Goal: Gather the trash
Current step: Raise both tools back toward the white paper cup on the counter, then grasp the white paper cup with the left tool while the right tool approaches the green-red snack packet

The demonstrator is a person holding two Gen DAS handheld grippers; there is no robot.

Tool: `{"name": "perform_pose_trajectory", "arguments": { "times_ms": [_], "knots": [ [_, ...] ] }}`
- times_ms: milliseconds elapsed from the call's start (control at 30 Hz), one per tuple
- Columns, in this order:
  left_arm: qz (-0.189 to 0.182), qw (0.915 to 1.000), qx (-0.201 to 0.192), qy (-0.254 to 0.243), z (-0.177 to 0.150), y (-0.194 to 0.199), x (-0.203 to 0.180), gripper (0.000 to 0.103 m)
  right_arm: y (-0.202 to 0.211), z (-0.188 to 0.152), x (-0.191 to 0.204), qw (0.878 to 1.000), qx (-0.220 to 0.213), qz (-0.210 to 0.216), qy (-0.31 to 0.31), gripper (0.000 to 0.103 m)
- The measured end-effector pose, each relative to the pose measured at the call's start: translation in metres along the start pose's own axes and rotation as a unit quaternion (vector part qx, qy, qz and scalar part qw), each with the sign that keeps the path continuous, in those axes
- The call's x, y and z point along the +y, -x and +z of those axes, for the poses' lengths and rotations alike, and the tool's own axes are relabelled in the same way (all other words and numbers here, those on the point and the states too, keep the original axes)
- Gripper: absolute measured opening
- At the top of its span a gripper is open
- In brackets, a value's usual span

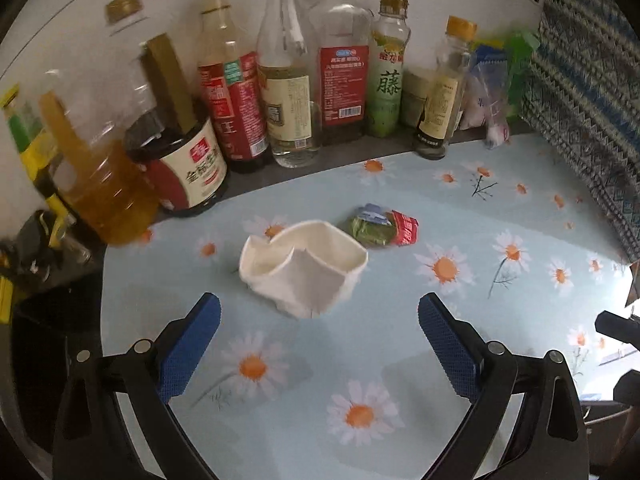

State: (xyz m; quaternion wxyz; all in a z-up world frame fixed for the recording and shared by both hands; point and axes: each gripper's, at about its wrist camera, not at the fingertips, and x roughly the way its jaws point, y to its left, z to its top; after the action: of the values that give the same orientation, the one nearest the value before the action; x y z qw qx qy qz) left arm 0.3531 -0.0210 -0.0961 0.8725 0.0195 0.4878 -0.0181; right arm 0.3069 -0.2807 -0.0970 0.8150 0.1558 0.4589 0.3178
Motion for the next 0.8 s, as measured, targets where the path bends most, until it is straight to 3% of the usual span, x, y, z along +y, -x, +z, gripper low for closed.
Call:
{"name": "perform_pose_trajectory", "arguments": {
  "times_ms": [433,533,800],
  "knots": [
    [0.009,0.9996,0.025,0.003,0.02,-0.057,0.014,0.095,-0.022,-0.003,-0.013,0.999,0.007,-0.019,-0.042,0.094],
    [0.002,0.9994,0.034,-0.008,0.021,-0.064,0.013,0.078,-0.026,-0.002,-0.014,0.999,0.008,-0.022,-0.044,0.094],
    [0.001,0.9996,0.015,-0.022,0.022,-0.057,0.016,0.077,-0.036,0.007,-0.011,0.999,0.013,-0.024,-0.038,0.094]
  ]
}}
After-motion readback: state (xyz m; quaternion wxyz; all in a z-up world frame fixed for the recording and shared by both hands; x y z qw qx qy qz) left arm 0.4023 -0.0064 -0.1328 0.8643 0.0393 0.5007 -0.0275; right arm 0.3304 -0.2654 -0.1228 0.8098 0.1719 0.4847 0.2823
